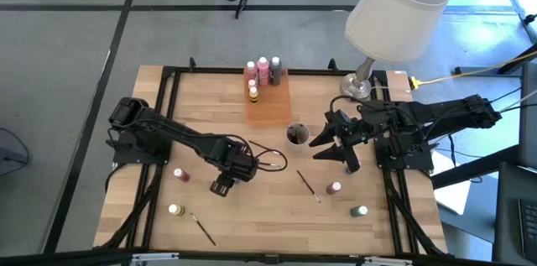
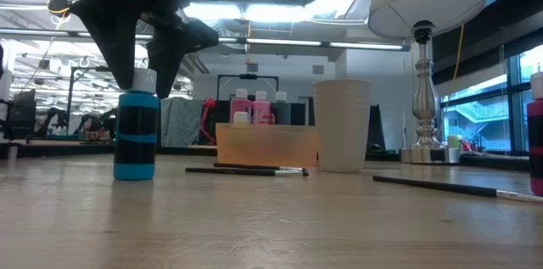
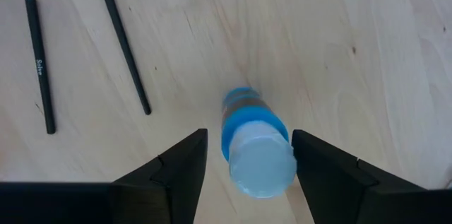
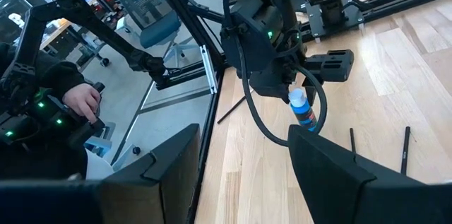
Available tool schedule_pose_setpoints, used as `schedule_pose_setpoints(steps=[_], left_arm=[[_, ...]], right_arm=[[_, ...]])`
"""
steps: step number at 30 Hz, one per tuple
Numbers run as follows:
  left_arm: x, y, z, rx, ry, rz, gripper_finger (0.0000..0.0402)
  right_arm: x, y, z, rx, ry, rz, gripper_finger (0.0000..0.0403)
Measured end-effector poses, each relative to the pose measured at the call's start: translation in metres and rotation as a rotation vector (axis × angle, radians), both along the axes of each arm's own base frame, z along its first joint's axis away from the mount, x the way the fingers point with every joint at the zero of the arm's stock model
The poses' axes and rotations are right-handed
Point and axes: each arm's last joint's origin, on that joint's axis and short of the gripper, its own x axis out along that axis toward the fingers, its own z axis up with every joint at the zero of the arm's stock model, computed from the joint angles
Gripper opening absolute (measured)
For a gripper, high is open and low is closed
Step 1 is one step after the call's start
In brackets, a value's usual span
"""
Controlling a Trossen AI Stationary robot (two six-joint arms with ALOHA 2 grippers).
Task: Pick & Place Paint Supplies
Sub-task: Put the blue paint bottle into the orange bin
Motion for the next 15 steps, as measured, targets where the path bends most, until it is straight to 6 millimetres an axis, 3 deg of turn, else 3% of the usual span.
schedule_pose_setpoints(steps=[15], left_arm=[[0.0004, -0.0003, -0.0007, -0.002, 0.002, 0.005, 0.0119]], right_arm=[[-0.0001, 0.0000, -0.0002, -0.001, 0.002, 0.001, 0.0220]])
